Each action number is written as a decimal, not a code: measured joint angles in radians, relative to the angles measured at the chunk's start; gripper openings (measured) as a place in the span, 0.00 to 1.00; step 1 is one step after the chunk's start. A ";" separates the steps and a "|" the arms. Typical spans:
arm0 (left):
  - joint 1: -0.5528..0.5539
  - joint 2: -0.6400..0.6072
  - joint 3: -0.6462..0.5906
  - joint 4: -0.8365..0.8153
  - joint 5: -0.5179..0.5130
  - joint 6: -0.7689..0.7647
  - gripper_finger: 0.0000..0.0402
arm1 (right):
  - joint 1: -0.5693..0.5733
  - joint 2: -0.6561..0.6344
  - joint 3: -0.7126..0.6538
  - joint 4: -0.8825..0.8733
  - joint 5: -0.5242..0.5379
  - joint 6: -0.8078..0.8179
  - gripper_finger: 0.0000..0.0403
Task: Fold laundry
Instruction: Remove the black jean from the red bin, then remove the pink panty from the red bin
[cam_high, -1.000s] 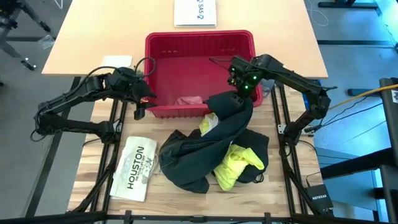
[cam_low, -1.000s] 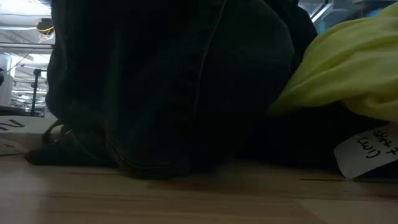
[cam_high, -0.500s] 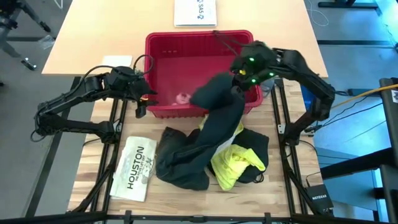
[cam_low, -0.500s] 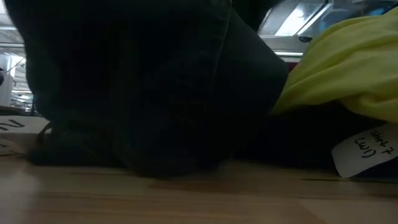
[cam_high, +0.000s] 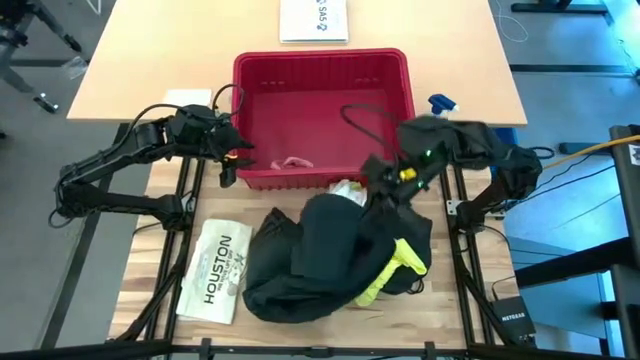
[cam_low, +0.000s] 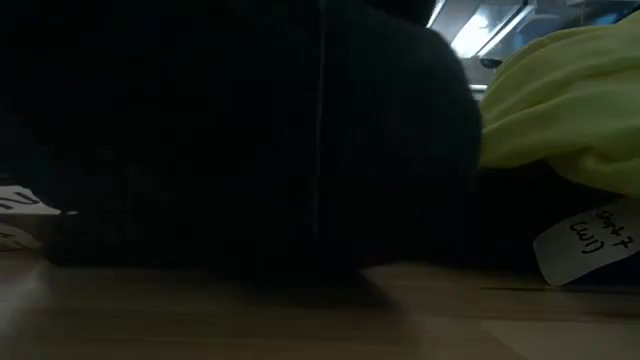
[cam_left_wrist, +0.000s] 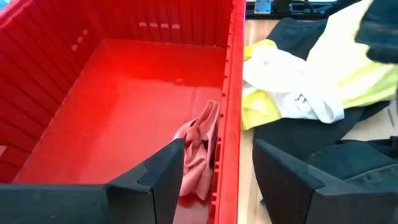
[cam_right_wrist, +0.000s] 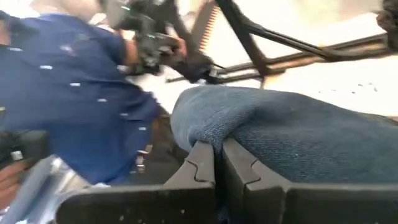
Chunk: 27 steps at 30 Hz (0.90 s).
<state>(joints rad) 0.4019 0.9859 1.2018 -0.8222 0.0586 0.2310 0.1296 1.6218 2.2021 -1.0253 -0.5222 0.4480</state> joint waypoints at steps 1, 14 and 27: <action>0.000 0.000 0.000 0.001 0.000 0.000 0.45 | 0.004 0.006 -0.009 -0.015 0.033 0.000 0.00; -0.003 0.000 0.000 -0.007 0.000 -0.036 0.45 | -0.076 0.194 -0.243 -0.068 0.045 -0.071 0.06; -0.002 0.000 0.000 -0.058 0.000 -0.052 0.45 | -0.226 0.187 -0.268 0.380 -0.314 0.051 0.46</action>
<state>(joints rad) 0.4000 0.9859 1.2018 -0.8806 0.0589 0.1792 -0.0963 1.8089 1.9337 -0.6457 -0.8359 0.4989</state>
